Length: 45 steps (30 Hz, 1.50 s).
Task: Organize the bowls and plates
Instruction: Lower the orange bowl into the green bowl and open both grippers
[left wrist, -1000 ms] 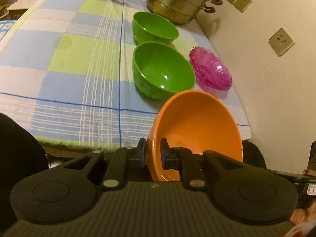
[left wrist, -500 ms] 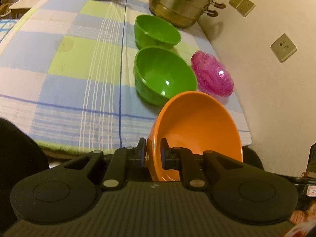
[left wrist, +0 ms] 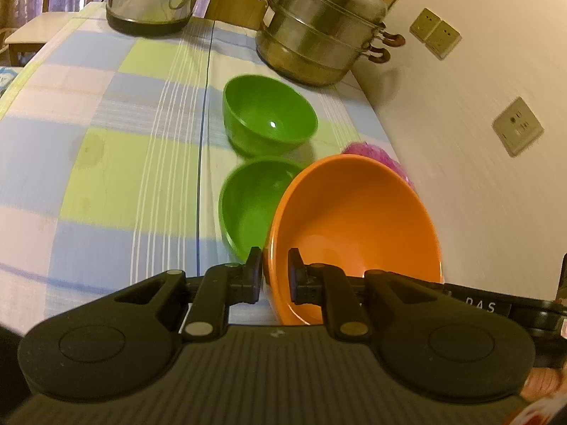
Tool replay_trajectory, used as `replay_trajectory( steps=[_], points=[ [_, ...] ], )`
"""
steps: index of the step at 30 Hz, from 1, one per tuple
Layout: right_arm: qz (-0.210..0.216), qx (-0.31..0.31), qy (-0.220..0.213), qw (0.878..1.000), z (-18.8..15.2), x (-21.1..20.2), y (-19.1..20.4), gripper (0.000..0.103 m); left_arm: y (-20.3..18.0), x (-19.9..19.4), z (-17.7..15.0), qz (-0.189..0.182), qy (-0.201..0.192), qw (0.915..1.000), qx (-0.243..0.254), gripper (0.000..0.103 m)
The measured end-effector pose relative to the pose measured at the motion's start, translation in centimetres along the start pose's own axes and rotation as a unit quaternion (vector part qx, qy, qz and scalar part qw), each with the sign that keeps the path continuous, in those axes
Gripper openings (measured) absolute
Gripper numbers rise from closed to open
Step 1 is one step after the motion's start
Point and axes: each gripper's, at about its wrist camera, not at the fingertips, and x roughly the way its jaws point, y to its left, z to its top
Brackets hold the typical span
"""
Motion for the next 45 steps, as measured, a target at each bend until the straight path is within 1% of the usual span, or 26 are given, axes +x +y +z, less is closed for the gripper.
replay_trajectory(
  steps=[4,7,10,16,24,31,38,41,43,45],
  points=[
    [-0.001,-0.002,-0.001,1.000,2.3,2.1,-0.1,0.015,0.4,2.2,2.3,0.006,0.006,1.0000,-0.003,0.013],
    [-0.004,-0.003,0.003,1.000,3.6,3.8,-0.2,0.015,1.0,3.9,3.4,0.012,0.017,0.9998,-0.002,0.013],
    [-0.009,-0.004,0.011,1.000,4.3,5.2,-0.4,0.015,1.4,5.2,3.8,0.017,0.027,0.9995,0.001,0.013],
    [-0.016,-0.006,0.029,0.999,4.7,7.3,-0.9,0.015,2.1,7.1,4.3,0.024,0.042,0.9988,0.008,0.013],
    [-0.027,-0.013,0.038,0.999,4.4,8.3,-0.8,0.015,2.2,8.1,4.3,0.035,0.048,0.9980,0.023,0.013],
    [-0.038,-0.035,0.037,0.998,4.5,8.7,-0.3,0.015,2.2,8.3,4.3,0.035,0.044,0.9980,0.030,0.013],
    [-0.036,-0.029,0.047,0.998,4.8,8.8,-0.5,0.016,1.9,8.3,4.3,0.035,0.044,0.9976,0.041,0.013],
    [-0.033,-0.026,0.053,0.998,4.9,8.9,-0.6,0.015,1.7,8.2,4.4,0.037,0.043,0.9974,0.045,0.014],
    [-0.030,-0.024,0.057,0.998,4.9,9.0,-0.6,0.015,1.5,8.1,4.4,0.039,0.042,0.9970,0.053,0.018],
    [-0.027,-0.019,0.059,0.998,4.8,9.1,-0.8,0.015,1.6,8.2,4.4,0.040,0.044,0.9968,0.053,0.020]
  ],
)
